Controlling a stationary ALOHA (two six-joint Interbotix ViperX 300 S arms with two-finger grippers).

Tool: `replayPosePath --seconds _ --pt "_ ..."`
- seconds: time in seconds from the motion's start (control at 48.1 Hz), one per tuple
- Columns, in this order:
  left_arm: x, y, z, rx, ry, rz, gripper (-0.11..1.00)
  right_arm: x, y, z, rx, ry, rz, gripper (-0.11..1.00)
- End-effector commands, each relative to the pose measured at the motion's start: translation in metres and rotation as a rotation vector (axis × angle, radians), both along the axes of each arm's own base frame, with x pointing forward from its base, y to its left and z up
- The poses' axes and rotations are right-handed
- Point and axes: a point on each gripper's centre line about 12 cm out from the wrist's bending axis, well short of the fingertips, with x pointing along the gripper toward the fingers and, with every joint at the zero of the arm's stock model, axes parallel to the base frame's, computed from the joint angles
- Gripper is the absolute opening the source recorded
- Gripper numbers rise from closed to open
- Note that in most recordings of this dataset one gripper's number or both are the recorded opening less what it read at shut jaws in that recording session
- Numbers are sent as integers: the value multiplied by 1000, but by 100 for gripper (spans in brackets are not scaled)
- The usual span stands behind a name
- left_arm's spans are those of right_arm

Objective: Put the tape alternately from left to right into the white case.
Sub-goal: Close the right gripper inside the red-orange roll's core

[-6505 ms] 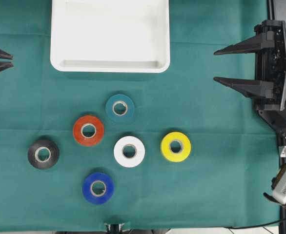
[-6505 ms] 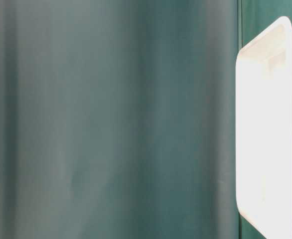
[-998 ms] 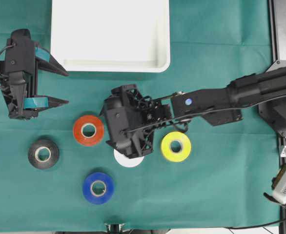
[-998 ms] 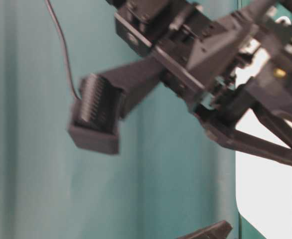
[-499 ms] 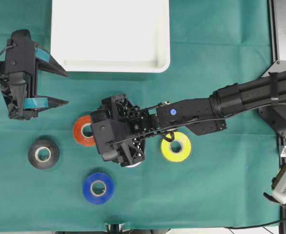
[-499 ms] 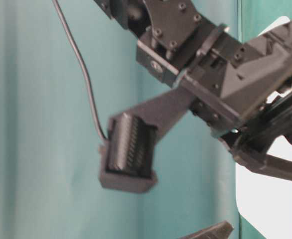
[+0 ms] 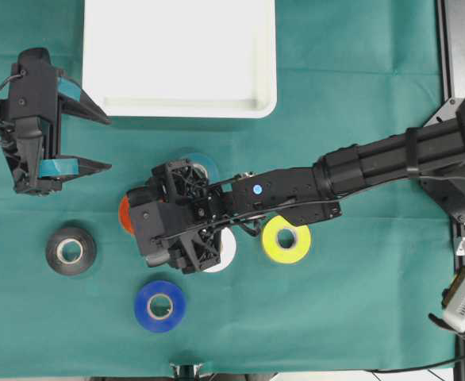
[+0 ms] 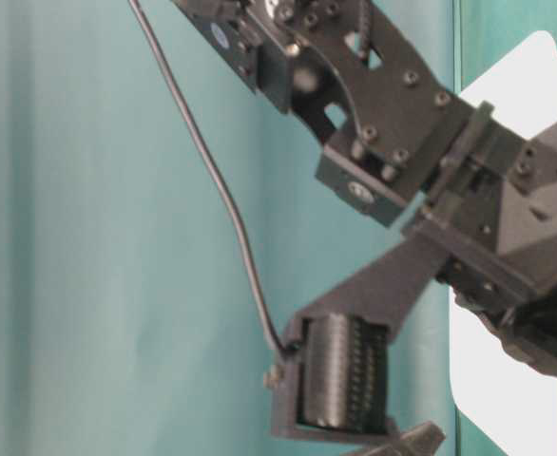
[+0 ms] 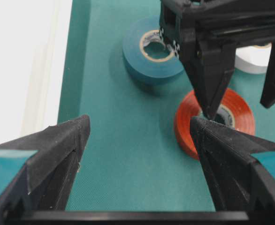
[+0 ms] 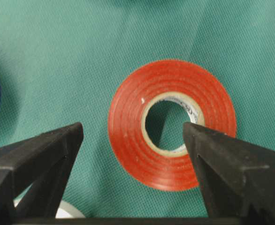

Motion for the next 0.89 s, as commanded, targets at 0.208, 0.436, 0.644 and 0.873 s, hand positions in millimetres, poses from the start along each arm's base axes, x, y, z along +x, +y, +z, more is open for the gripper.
replayPosePath --seconds 0.208,0.436,0.644,0.873 --pt "4 -1 8 -4 -28 0 92 7 3 9 6 -32 3 62" --pt "3 -1 8 -4 -26 0 92 7 3 4 6 -24 2 62" --pt "3 -1 8 -4 -26 0 92 7 3 4 4 -23 3 61" --pt "3 -1 7 -4 -24 0 92 7 2 4 4 -23 1 53"
